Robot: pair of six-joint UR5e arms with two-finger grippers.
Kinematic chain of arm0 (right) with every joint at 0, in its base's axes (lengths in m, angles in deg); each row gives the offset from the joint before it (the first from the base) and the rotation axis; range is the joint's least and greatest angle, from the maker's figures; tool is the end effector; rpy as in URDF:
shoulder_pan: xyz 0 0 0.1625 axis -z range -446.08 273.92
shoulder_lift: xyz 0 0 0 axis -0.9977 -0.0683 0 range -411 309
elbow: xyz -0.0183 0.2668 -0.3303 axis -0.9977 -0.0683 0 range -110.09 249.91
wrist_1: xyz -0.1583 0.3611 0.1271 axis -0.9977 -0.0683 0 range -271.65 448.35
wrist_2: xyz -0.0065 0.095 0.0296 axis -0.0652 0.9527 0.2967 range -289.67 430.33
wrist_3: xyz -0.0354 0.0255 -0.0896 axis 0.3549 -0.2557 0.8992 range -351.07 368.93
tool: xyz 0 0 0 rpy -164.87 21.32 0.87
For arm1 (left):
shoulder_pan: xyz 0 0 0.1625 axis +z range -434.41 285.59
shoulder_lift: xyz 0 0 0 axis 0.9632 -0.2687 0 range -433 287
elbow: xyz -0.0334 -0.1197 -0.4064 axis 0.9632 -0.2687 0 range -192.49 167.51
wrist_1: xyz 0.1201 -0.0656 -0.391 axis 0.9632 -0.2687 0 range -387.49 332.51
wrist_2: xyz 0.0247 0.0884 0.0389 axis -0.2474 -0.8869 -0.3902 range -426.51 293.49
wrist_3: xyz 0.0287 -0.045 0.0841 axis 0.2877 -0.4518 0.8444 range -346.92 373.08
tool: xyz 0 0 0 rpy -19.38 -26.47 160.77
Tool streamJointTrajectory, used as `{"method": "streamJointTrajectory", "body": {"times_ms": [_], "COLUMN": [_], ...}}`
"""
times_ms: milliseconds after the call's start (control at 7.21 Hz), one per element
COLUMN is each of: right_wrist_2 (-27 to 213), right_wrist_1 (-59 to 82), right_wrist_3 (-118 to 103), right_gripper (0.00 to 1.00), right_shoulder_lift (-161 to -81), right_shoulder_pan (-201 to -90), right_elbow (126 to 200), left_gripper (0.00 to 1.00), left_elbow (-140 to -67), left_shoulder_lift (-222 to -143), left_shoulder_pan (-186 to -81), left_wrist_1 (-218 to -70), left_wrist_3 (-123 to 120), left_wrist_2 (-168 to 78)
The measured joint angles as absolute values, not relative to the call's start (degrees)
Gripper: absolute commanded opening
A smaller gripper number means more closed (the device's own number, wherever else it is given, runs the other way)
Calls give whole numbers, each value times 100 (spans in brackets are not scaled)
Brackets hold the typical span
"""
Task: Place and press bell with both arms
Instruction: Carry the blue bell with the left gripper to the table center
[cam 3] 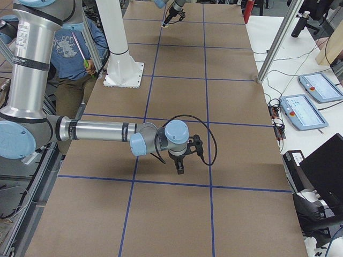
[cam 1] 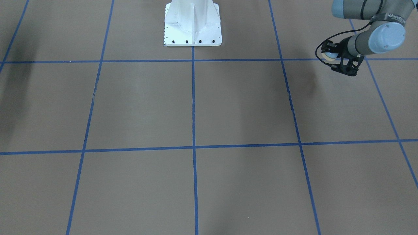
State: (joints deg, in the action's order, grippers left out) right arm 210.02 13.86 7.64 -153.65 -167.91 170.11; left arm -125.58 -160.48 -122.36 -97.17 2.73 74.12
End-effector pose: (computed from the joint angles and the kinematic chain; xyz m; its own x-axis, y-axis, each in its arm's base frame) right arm -0.0017 -0.4145 0.6342 0.6188 -0.2409 0.7477 0.1248 0.9699 0.2092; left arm 0.2586 -0.3708 0.5119 0.5813 0.2872 -0.7613 -0.5748 0.8072 -0.1344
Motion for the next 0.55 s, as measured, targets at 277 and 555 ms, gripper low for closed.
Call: {"method": "streamJointTrajectory", "body": {"times_ms": [277, 555], "right_wrist_2": [21005, 21005], "right_wrist_1": [1383, 1382], "right_wrist_3": [761, 750], "right_gripper": [100, 100], "right_shoulder_lift": [-15358, -15350], "right_shoulder_pan": [-16791, -16791], "right_elbow": [17008, 17004], "left_gripper": [9, 11], "left_elbow": [-12020, -10976], "left_shoulder_lift": [-17588, -19163], "left_shoulder_pan": [-12215, -12050], "left_wrist_1": [-9200, -9021], "left_wrist_3": [-482, -1315], "left_wrist_2": [7417, 7424]}}
